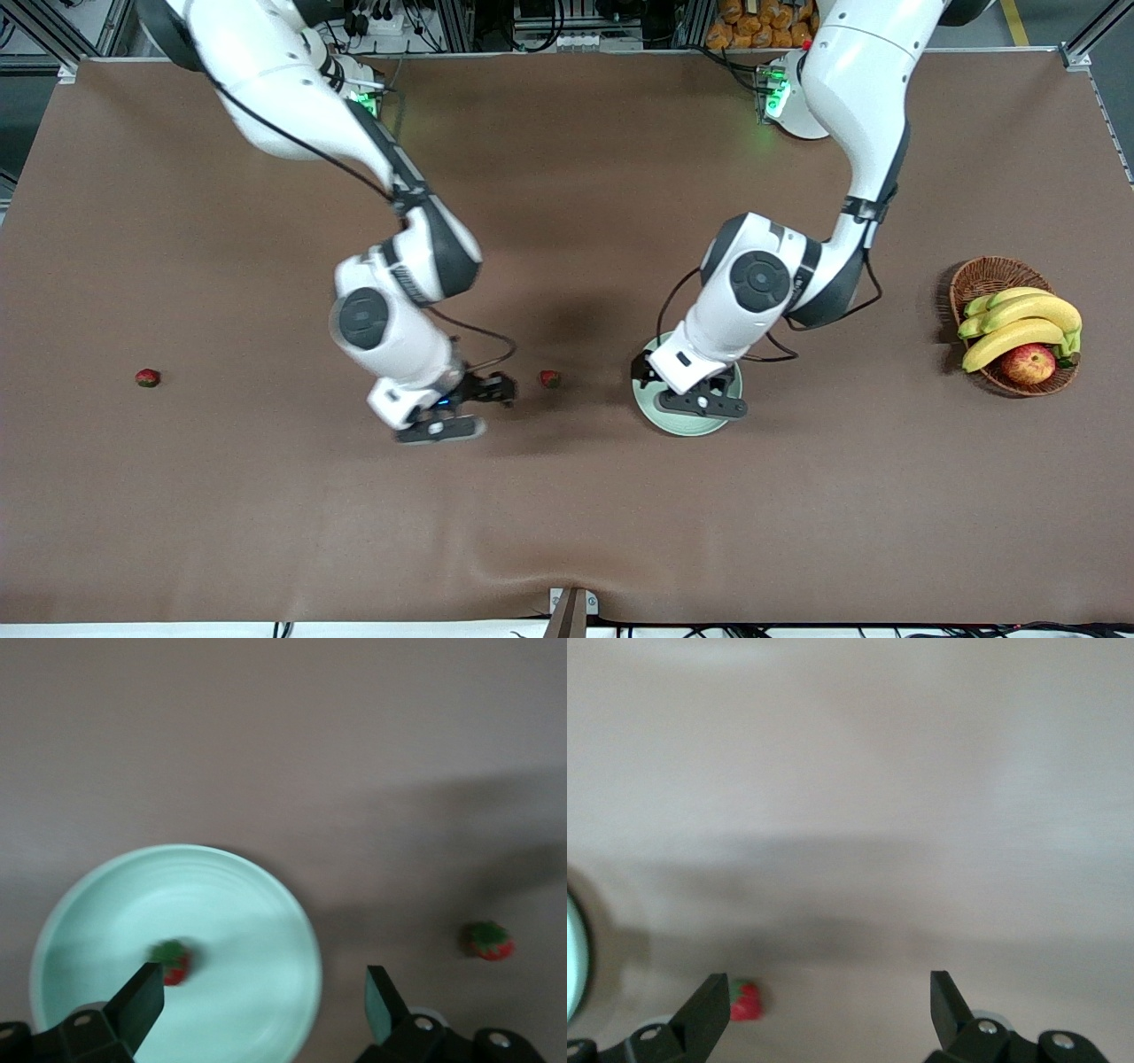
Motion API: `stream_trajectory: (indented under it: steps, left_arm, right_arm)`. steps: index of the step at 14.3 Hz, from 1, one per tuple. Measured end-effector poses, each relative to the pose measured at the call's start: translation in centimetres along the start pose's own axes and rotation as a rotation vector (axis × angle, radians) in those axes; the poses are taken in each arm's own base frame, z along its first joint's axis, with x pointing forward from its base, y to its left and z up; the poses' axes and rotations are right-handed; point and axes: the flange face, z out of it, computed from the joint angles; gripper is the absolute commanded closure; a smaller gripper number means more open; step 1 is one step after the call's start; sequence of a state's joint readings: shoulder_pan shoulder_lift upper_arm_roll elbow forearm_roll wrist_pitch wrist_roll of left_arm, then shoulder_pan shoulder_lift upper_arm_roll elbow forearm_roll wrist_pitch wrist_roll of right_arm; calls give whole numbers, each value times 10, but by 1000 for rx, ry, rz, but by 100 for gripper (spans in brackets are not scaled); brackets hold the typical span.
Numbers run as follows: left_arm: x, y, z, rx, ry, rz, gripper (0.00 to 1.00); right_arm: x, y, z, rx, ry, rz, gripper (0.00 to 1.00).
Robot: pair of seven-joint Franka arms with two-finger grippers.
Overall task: Collect all strawberries into plate
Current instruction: 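Grasp the second strawberry with the left gripper while the right gripper reaches another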
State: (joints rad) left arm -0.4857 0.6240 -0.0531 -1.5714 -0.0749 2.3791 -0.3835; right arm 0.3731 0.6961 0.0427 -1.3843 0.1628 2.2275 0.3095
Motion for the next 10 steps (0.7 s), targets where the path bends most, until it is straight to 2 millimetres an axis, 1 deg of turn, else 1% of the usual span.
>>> stream_trajectory:
  steps: [1, 2, 3, 4, 5, 7, 9, 10]
  left_arm:
    - [-5, 13, 5, -3, -5, -6, 0]
    - [-9, 24, 11, -5, -7, -7, 0]
    - [-12, 35, 16, -10, -6, 0, 0]
    - [-14, 46, 21, -18, 2, 10, 0]
    - [-18, 57, 25, -29, 17, 15, 0]
    - [-22, 73, 33, -53, 53, 24, 0]
    - [-27, 86, 44, -79, 94, 40, 0]
    - [-32, 92, 53, -92, 113, 50, 0]
  right_arm:
    - [14, 39, -24, -11, -11, 48, 0]
    - [24, 78, -42, -21, -26, 84, 0]
    - [31, 118, -55, -30, -45, 111, 0]
    - [37, 157, -62, -36, -60, 137, 0]
    - [40, 194, -66, -42, -70, 161, 0]
    - [39, 257, -65, -69, -86, 191, 0]
    - [34, 306, -64, -147, -98, 202, 0]
    - [31, 328, -64, -181, -101, 201, 0]
